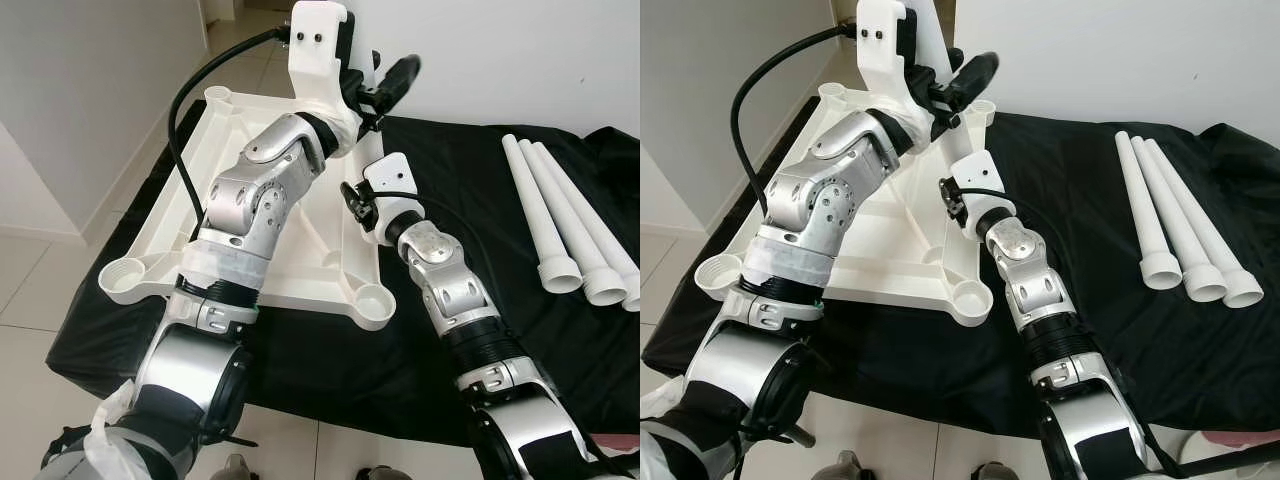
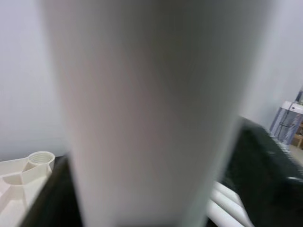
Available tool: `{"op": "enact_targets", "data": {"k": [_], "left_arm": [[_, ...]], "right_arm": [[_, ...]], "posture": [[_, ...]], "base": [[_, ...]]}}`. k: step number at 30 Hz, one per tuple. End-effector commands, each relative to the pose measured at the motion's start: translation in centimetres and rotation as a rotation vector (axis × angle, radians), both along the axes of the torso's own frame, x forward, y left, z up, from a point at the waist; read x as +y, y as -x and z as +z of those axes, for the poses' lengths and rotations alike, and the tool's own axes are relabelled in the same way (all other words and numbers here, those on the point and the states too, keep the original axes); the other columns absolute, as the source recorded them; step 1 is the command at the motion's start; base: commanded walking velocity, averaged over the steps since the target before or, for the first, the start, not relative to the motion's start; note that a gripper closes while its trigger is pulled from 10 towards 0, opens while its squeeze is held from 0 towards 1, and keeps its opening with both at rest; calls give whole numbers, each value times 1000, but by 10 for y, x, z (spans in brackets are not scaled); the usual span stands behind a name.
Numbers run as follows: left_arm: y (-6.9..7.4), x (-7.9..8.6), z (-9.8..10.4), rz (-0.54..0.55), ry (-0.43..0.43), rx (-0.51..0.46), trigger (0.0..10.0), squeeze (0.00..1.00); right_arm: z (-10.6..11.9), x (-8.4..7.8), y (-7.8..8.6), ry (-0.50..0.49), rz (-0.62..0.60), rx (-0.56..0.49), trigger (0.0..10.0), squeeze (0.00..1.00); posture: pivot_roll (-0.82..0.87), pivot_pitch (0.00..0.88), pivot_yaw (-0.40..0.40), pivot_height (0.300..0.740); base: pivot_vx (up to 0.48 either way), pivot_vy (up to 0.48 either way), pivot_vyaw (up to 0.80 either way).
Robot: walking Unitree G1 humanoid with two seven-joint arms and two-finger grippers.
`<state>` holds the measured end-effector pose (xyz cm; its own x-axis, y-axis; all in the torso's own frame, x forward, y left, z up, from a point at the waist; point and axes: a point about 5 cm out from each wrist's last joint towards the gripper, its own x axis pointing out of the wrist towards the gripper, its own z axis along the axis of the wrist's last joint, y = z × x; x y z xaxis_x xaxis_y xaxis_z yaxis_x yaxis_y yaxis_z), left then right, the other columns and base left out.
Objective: Building children table
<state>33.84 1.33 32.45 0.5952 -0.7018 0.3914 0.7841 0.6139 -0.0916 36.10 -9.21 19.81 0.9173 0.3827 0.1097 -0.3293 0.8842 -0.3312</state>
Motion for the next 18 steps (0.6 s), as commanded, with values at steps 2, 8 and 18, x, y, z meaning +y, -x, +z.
{"op": "enact_targets", "data": {"k": [2, 8, 18], "left_arm": [[12, -10, 0, -109, -33, -40, 10000, 1000], [14, -7, -2, -112, -65, -66, 10000, 0], [7, 24, -10, 12, -113, -120, 10000, 0]], "right_arm": [[3, -7, -4, -73, -64, 22, 10000, 0], [2, -13, -5, -136, -117, 25, 10000, 0], [-6, -30, 0, -260, -216, 34, 10000, 0]], "posture": [[-30, 0, -15, 740], [-26, 0, -17, 740], [-23, 0, -16, 740]], "base": [[0, 0, 0], [0, 0, 0], [0, 0, 0]]}}
